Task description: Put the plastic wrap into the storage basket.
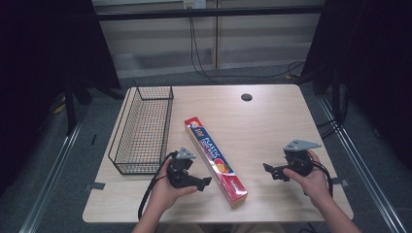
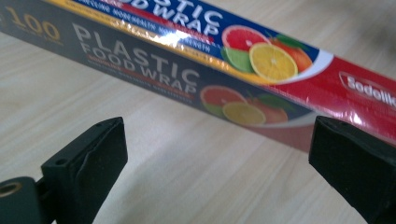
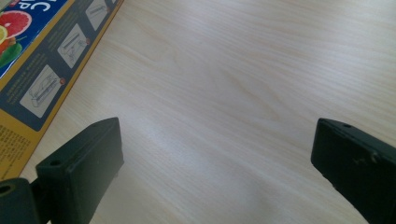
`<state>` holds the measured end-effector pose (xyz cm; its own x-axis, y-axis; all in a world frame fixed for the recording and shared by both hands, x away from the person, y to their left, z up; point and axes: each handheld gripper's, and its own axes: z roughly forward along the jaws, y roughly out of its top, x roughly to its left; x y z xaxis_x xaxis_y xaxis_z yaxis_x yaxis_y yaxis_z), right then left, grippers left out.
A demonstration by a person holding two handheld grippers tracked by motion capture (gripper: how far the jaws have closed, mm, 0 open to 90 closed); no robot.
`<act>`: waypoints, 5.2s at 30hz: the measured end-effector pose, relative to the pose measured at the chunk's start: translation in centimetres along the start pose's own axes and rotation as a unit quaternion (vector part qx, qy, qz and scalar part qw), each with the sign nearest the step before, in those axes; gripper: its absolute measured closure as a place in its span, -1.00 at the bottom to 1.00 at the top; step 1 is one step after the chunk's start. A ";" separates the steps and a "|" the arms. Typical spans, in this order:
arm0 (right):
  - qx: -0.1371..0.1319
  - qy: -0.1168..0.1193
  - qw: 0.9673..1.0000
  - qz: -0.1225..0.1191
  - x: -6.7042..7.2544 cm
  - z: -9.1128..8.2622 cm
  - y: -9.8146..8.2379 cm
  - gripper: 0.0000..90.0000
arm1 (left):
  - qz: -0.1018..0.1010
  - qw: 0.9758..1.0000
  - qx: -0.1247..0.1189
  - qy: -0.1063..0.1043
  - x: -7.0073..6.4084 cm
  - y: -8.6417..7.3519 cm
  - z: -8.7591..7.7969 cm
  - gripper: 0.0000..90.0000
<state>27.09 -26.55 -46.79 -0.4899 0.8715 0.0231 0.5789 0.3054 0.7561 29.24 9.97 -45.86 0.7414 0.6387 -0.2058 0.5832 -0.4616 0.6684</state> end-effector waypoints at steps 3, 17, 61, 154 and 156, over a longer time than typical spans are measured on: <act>0.000 -0.003 1.000 -0.002 -0.1 -0.1 0.0 -0.94 | 0.001 1.000 0.007 0.000 0.2 0.5 0.0 -0.90; 0.006 0.001 1.000 -0.022 0.2 0.2 0.5 -0.92 | -0.090 0.995 0.021 0.029 1.4 4.3 1.2 -0.90; -0.015 -0.005 1.000 -0.013 -0.2 -0.4 0.5 -0.91 | -0.247 0.962 0.083 0.076 2.0 7.0 7.1 -1.00; -0.036 -0.007 0.999 -0.012 -1.1 -0.9 0.5 -0.91 | -0.209 0.935 0.236 0.162 2.8 12.1 5.1 -0.04; -0.036 -0.007 0.999 -0.012 -1.1 -0.9 0.5 -0.91 | -0.213 0.935 0.232 0.161 2.9 12.3 4.8 -0.04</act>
<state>27.35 -27.71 -45.84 -0.4937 0.8696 -0.0044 0.5185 0.2984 0.8014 40.10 3.21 -41.65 0.3145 0.9432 -0.1068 0.9396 -0.2932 0.1768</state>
